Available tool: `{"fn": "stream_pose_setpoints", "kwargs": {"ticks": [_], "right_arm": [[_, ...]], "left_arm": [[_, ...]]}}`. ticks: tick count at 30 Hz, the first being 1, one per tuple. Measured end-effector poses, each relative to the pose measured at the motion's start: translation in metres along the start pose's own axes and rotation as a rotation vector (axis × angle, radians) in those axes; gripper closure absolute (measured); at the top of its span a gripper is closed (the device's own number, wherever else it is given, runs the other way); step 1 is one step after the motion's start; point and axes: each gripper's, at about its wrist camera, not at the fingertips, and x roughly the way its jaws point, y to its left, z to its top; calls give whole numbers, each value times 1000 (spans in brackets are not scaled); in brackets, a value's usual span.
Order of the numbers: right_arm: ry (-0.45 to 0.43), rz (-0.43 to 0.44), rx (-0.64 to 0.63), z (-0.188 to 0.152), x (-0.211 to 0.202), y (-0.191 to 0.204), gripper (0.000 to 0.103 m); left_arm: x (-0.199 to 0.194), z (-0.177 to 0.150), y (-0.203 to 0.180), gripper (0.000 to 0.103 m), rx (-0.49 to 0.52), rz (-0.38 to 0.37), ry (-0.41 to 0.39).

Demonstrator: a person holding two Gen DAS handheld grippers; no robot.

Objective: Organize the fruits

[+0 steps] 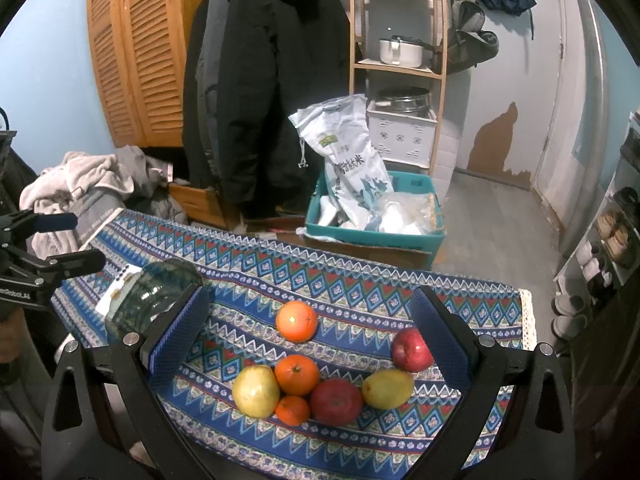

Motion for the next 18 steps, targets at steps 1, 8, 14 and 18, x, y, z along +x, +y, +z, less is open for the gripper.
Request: {"fn": "stream_pose_setpoints", "kwargs": {"ticks": [1,8,14,18], "right_arm": [[3,-1,-7,1,-1,4,3],[7,-8,-5,1,0,3,3],[7,-6,-2,2,0,1,3],[10,-3,-2,2,0,1,3]], "left_arm": [[0,0,1,2,-1,0,-1],[0,-1,3,2,-8,2,1],[0,-1,2,2,-10,3,1],[0,-2,2,2,-9,2,0]]}}
